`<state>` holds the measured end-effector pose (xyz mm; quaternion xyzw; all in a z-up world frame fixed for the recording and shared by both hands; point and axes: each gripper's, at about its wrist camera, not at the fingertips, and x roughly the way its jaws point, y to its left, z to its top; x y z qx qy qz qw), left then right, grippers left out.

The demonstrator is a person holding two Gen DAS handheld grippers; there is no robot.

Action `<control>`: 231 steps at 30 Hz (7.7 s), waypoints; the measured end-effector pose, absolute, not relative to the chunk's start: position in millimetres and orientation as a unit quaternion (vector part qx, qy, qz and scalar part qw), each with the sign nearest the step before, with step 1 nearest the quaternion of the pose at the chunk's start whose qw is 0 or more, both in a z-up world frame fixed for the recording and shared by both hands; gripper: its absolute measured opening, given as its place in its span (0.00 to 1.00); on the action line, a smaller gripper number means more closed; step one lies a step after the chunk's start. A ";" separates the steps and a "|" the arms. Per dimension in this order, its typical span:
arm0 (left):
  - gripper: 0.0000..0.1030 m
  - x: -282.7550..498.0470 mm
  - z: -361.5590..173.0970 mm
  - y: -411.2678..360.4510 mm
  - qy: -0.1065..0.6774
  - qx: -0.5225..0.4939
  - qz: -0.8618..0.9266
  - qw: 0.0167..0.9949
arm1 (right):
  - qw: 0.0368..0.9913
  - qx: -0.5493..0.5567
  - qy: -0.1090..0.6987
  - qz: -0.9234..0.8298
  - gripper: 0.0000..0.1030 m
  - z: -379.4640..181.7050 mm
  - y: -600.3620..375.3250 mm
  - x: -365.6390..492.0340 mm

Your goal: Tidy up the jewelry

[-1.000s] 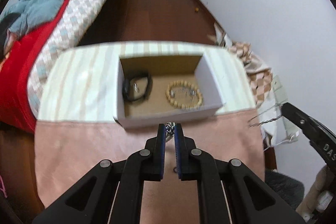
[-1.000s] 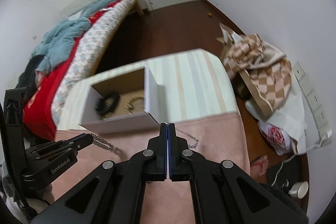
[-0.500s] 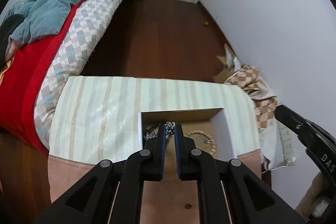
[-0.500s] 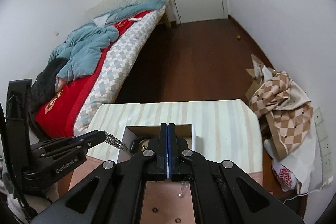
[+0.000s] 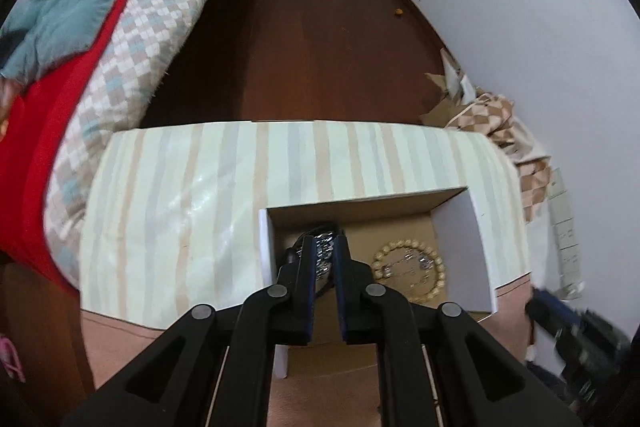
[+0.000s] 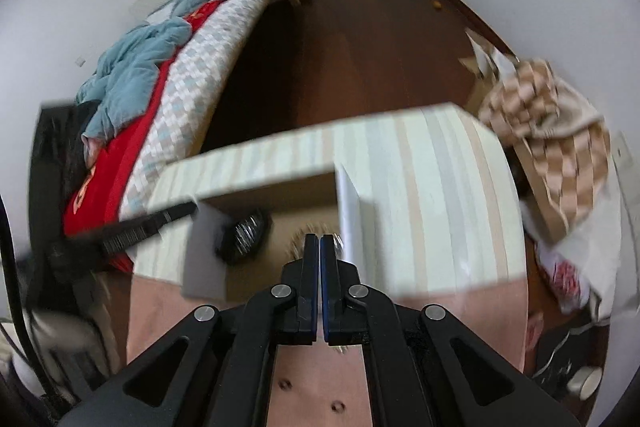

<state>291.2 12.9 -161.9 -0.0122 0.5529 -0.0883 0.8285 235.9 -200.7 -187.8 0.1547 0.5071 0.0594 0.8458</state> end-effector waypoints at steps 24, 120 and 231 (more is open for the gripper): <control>0.86 166.6 -200.5 46.1 0.525 0.022 0.063 0.849 | 0.835 0.005 0.549 0.027 0.09 -291.4 -139.4 207.6; 0.96 271.9 -158.9 29.7 0.559 0.005 0.004 0.829 | 0.830 0.034 0.553 0.064 0.82 -182.4 -163.4 289.1; 0.99 104.5 22.4 35.3 0.448 -0.017 0.032 0.893 | 0.903 -0.019 0.428 -0.047 1.00 19.2 -169.5 104.6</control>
